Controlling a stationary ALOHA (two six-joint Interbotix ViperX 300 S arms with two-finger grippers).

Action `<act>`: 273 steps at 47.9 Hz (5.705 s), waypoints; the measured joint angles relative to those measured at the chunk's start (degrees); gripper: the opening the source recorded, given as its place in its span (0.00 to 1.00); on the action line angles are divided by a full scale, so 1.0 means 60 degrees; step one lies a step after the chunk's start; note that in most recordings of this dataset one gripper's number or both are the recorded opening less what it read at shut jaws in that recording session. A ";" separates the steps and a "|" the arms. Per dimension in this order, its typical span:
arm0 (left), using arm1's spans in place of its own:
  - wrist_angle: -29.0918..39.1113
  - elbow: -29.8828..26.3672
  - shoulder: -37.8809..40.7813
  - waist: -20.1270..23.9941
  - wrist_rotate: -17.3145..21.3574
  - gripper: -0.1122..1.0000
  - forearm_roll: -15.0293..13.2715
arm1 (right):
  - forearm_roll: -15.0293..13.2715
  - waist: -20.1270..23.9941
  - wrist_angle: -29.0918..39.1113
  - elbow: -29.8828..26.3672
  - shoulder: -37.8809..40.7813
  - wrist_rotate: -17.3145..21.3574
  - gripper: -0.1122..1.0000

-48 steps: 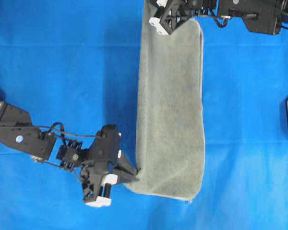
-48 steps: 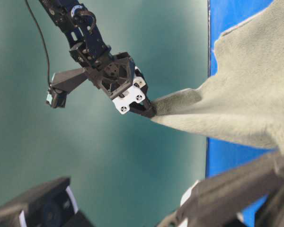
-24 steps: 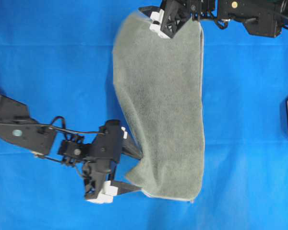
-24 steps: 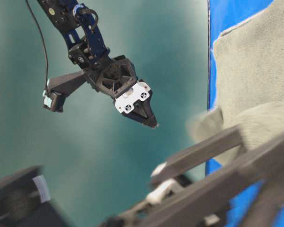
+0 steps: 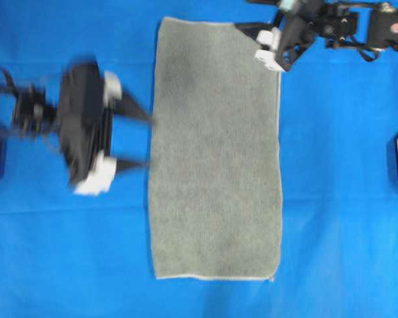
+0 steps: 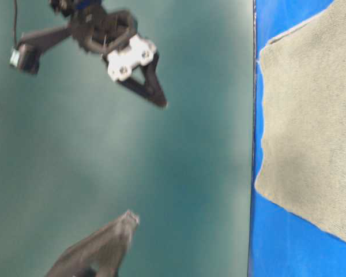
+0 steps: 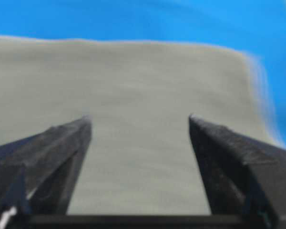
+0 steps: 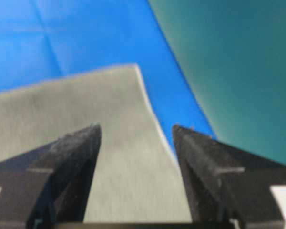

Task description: Fold a large towel.

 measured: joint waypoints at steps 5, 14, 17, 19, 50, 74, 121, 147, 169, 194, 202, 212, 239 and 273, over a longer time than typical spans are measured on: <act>-0.0645 0.0278 0.0103 0.1333 0.0264 0.80 0.0000 | 0.0117 -0.0234 0.0146 0.0527 -0.0337 0.0205 0.65; -0.1875 0.0483 0.1216 0.3105 0.0322 0.80 0.0015 | 0.0190 -0.0557 0.0542 0.1157 -0.0205 0.0498 0.65; -0.2285 0.0469 0.1802 0.3428 0.0352 0.80 0.0000 | 0.0190 -0.0703 0.0557 0.1260 0.0029 0.0571 0.65; -0.2549 0.0469 0.2256 0.3618 0.0381 0.80 0.0015 | 0.0190 -0.0820 0.0557 0.1304 0.0293 0.0615 0.65; -0.4351 -0.0996 0.6973 0.5068 0.0454 0.40 0.0000 | 0.0190 -0.1948 -0.0483 0.0264 0.3691 0.0615 0.50; -0.4072 -0.1567 0.6504 0.5537 0.0850 0.13 0.0000 | -0.0234 -0.2314 0.0015 -0.0190 0.3413 0.0527 0.13; -0.3647 0.1846 0.1421 0.1362 0.0820 0.13 0.0000 | 0.0732 0.3354 0.3193 0.1948 -0.2549 0.0864 0.13; -0.5654 0.2227 0.4497 -0.1304 -0.0234 0.13 -0.0132 | 0.2886 0.5186 0.1157 0.2578 0.0000 0.0908 0.13; -0.6079 0.2080 0.4937 -0.1655 -0.0776 0.65 -0.0132 | 0.3340 0.5669 0.0322 0.2578 0.0366 0.0908 0.14; -0.5024 0.2300 0.2549 -0.3076 -0.0776 0.68 -0.0117 | 0.3530 0.7500 0.1099 0.1904 -0.0044 0.0894 0.63; -0.4248 0.2300 0.1157 -0.3135 -0.0630 0.68 -0.0117 | 0.3501 0.7515 0.2065 0.1611 -0.1230 0.0864 0.63; -0.3149 0.2446 -0.1025 -0.2842 -0.0425 0.67 -0.0088 | 0.2754 0.7529 0.2974 0.1553 -0.3457 0.0850 0.63; 0.0586 0.3735 -0.6914 -0.0996 0.0044 0.66 -0.0029 | 0.1040 0.7529 0.5640 0.3003 -0.8892 0.0894 0.62; 0.0923 0.5713 -0.8848 0.0498 0.0073 0.66 -0.0029 | 0.0337 0.6416 0.5259 0.5156 -0.9155 0.2944 0.62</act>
